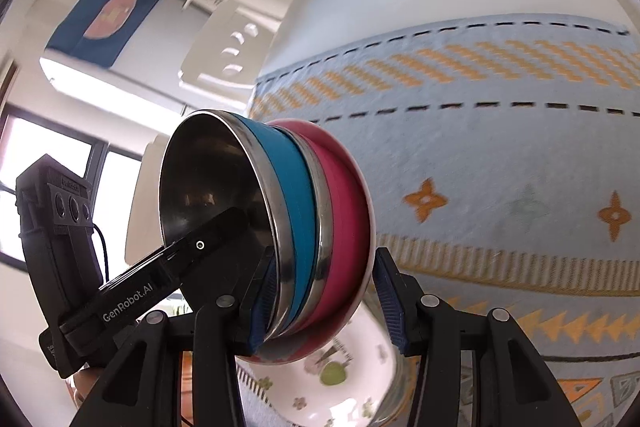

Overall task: Organize plates and bowls
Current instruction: 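Lift the bowl stack with both tools and carry it toward the plate stack, then lower the bowl stack onto the pink plate stack with both tools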

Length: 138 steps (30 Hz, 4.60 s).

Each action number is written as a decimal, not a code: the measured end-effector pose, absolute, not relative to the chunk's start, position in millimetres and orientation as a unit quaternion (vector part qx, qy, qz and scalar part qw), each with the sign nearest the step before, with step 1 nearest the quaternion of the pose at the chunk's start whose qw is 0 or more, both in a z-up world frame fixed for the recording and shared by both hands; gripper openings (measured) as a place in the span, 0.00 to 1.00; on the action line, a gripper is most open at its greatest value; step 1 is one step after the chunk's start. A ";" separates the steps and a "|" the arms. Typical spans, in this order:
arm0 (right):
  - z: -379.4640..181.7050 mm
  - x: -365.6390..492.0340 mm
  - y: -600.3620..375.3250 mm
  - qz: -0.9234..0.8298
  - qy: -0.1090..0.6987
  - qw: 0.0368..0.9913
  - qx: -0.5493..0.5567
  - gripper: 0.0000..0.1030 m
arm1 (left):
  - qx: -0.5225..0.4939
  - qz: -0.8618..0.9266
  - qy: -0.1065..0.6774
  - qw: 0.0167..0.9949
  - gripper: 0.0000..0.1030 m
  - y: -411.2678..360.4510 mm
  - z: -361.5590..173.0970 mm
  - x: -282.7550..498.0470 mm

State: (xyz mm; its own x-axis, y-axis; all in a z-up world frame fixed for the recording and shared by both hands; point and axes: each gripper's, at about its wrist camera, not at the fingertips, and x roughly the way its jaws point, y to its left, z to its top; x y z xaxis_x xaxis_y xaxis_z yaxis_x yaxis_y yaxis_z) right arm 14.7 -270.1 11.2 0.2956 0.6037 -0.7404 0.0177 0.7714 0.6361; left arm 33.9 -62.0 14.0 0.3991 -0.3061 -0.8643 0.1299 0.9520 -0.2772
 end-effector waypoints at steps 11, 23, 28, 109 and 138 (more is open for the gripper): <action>10.2 -8.9 -232.3 0.219 0.588 0.743 0.233 0.45 | -0.107 -0.111 0.546 0.824 0.27 -29.9 3.2 -3.7; -15.0 -40.5 -223.0 0.216 0.619 0.714 0.246 0.46 | -0.113 -0.100 0.571 0.807 0.27 -21.5 -21.5 -28.9; -20.5 -45.3 -221.4 0.214 0.629 0.705 0.248 0.45 | -0.114 -0.093 0.580 0.801 0.27 -21.8 -25.9 -34.2; 29.4 -88.9 -181.3 0.089 0.616 0.776 0.103 0.53 | 0.010 -0.118 0.558 0.821 0.72 -33.0 12.1 -52.5; 34.2 -92.4 -175.4 0.092 0.612 0.780 0.099 0.53 | 0.014 -0.134 0.554 0.821 0.72 -40.0 13.8 -56.0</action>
